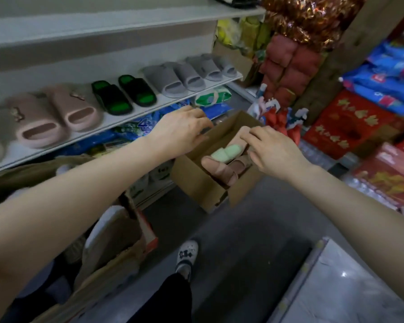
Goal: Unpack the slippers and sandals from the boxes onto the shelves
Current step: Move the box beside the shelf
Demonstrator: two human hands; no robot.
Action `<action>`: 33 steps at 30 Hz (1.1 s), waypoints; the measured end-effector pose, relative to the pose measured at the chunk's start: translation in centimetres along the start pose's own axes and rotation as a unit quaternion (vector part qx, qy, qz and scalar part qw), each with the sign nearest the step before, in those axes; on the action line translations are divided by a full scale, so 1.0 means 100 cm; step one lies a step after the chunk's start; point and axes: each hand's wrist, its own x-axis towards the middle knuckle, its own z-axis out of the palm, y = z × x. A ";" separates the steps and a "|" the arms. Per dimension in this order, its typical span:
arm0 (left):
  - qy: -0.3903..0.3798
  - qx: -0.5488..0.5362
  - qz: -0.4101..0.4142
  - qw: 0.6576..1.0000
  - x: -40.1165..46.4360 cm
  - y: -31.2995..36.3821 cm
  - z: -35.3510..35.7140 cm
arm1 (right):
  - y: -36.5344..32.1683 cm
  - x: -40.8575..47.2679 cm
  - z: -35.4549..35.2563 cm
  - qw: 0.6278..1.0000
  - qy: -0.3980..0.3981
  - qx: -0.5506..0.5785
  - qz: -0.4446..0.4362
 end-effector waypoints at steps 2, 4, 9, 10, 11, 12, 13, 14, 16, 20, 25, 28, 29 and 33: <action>-0.012 -0.010 0.009 1.000 0.028 0.000 0.031 | 0.026 -0.004 0.025 1.000 -0.017 0.010 0.009; -0.019 -0.020 0.014 1.000 0.054 -0.003 0.062 | 0.051 0.000 0.049 0.999 -0.035 0.018 0.017; -0.048 -0.060 0.001 0.997 0.115 -0.019 0.138 | 0.118 0.032 0.109 0.997 -0.057 0.040 0.024; -0.055 -0.070 -0.009 0.996 0.125 -0.024 0.153 | 0.131 0.039 0.121 0.997 -0.061 0.045 0.023; -0.064 -0.078 -0.015 0.995 0.134 -0.029 0.167 | 0.144 0.046 0.133 0.996 -0.065 0.050 0.022; -0.079 -0.079 -0.021 0.994 0.143 -0.034 0.180 | 0.157 0.053 0.143 0.996 -0.066 0.053 0.019; -0.091 -0.076 -0.025 0.993 0.151 -0.037 0.190 | 0.169 0.060 0.152 0.996 -0.064 0.057 0.014; -0.101 -0.078 -0.032 0.991 0.158 -0.040 0.200 | 0.179 0.067 0.161 0.996 -0.064 0.064 0.010; -0.119 -0.088 -0.048 0.988 0.172 -0.044 0.216 | 0.199 0.077 0.177 0.994 -0.075 0.076 0.013; -0.145 -0.095 -0.089 0.981 0.194 -0.048 0.251 | 0.238 0.093 0.215 0.989 -0.121 0.086 0.024; -0.183 -0.112 -0.220 0.952 0.193 -0.037 0.308 | 0.287 0.108 0.296 0.969 -0.180 0.165 0.022; -0.239 -0.129 -0.314 0.910 0.186 -0.016 0.348 | 0.313 0.117 0.346 0.956 -0.215 0.201 -0.010; -0.248 -0.133 -0.341 0.897 0.185 -0.007 0.362 | 0.321 0.121 0.361 0.952 -0.224 0.206 -0.028; -0.264 -0.144 -0.420 0.856 0.189 0.025 0.420 | 0.350 0.147 0.424 0.947 -0.255 0.186 -0.062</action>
